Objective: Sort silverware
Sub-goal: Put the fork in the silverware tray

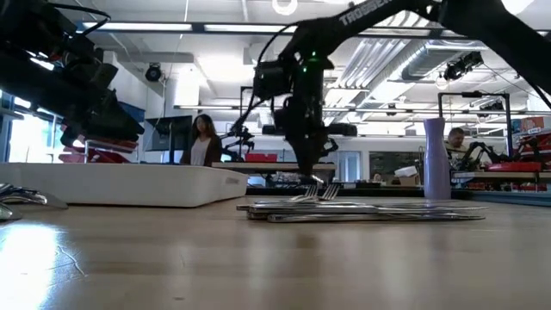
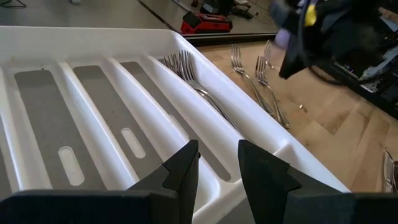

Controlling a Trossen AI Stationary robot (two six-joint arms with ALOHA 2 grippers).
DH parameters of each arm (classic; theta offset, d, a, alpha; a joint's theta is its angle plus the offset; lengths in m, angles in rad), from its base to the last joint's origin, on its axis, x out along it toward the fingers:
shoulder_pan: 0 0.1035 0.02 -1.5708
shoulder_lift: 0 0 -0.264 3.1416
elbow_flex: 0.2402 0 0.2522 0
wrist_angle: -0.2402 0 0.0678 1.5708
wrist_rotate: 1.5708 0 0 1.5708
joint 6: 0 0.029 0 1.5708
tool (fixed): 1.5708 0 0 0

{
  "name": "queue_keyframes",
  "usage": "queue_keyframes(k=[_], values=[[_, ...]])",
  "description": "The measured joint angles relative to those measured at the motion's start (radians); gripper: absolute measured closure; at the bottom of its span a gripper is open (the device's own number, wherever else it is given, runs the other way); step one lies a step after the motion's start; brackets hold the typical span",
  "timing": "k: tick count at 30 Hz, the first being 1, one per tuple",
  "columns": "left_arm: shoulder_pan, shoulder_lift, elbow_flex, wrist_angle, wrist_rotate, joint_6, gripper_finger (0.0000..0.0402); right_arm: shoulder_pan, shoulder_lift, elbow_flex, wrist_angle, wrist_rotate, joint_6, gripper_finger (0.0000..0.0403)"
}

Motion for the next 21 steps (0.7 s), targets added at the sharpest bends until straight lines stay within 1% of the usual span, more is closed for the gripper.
queue_keyframes(k=[3,6,9,12,14,17,21], values=[[0.0,0.0,0.0,0.0,0.0,0.0,0.0304,0.001,-0.031,0.0,0.015,0.006,-0.002,0.0403],[0.0,0.0,0.0,0.0,0.0,-0.001,0.0304,0.009,-0.049,0.0,0.073,0.033,-0.038,0.0403],[0.0,0.0,0.0,0.001,0.0,0.0,0.0304,0.033,-0.051,0.01,0.15,0.047,-0.132,0.0403],[0.0,0.0,0.0,0.001,0.0,-0.001,0.0304,0.072,-0.05,0.013,0.276,0.042,-0.267,0.0403],[0.0,0.0,0.0,0.001,0.0,-0.001,0.0304,0.09,-0.049,0.013,0.335,0.037,-0.306,0.0403],[0.0,0.0,0.0,0.001,0.0,-0.001,0.0304,0.091,-0.049,0.014,0.329,0.019,-0.286,0.0403],[0.0,0.0,0.0,0.001,0.0,-0.001,0.0304,0.055,-0.047,0.014,0.211,-0.038,-0.152,0.0403]])
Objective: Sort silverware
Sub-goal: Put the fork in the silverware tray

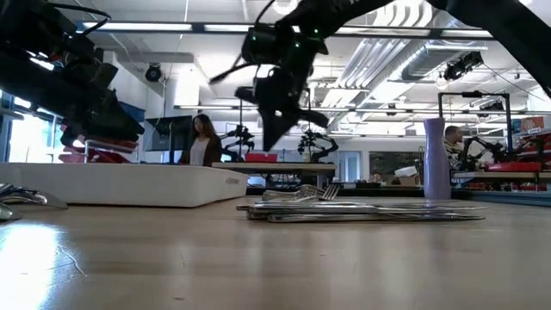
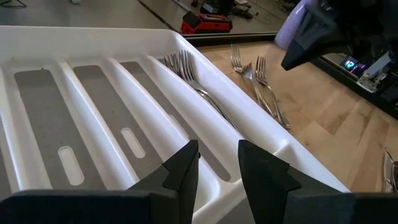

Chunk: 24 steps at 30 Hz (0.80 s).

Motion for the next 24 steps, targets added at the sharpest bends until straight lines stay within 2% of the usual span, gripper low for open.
queue_keyframes(k=[3,9,14,17,24], values=[[0.0,0.0,0.0,0.0,0.0,0.0,0.0304,-0.035,0.0,0.0,-0.089,-0.054,0.082,0.0403],[0.0,0.0,0.0,0.0,0.0,0.0,0.0304,-0.099,0.001,-0.006,-0.248,-0.072,0.159,0.0403],[0.0,0.0,0.0,0.0,0.0,0.0,0.0304,-0.113,0.002,-0.094,-0.238,-0.045,0.18,0.0388],[0.0,0.0,0.0,0.0,0.0,0.0,0.0304,-0.107,0.002,-0.163,-0.194,-0.01,0.176,0.0362],[0.0,0.0,0.0,0.0,0.0,0.0,0.0304,-0.106,0.002,-0.255,-0.06,-0.01,0.205,0.0303]])
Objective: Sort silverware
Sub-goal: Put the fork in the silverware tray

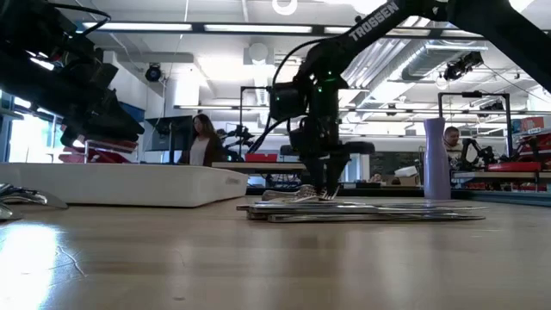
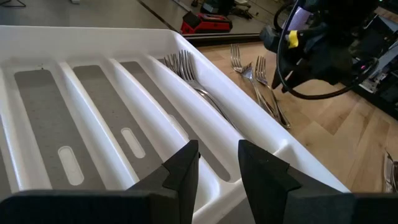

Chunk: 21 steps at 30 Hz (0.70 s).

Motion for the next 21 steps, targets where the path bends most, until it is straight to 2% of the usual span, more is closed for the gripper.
queue_keyframes(k=[7,18,21], values=[[0.0,0.0,0.0,0.0,0.0,0.0,0.0304,-0.001,0.0,-0.002,0.045,-0.001,-0.009,0.0277],[0.0,0.0,0.0,0.001,0.0,0.0,0.0304,-0.008,0.028,-0.001,0.067,-0.009,-0.047,0.0277],[0.0,0.0,0.0,0.0,0.0,0.0,0.0304,0.0,0.042,0.001,0.057,0.005,-0.029,0.0292]])
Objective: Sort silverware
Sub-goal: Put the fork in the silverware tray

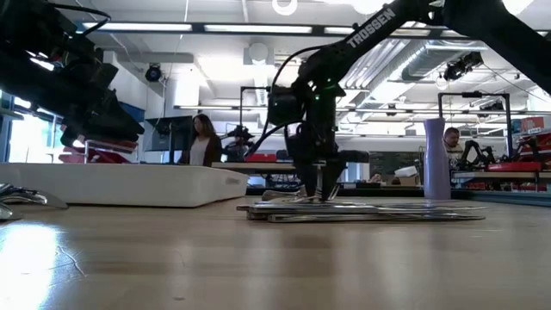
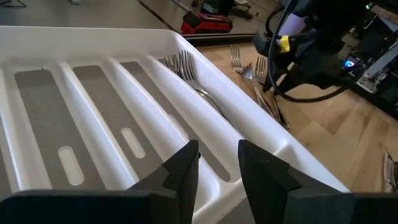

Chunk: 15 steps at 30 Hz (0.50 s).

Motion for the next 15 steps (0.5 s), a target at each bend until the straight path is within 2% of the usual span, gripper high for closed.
queue_keyframes(k=[6,11,15], values=[[0.0,0.0,0.0,0.0,0.0,0.0,0.0304,0.027,-0.004,0.0,-0.019,0.043,-0.006,0.0391],[0.0,0.0,0.0,0.0,0.0,0.0,0.0304,0.048,-0.034,0.003,-0.062,0.067,0.001,0.0401],[0.0,0.0,0.0,0.0,0.0,0.0,0.0304,0.073,-0.089,0.066,-0.073,0.129,-0.041,0.0403]])
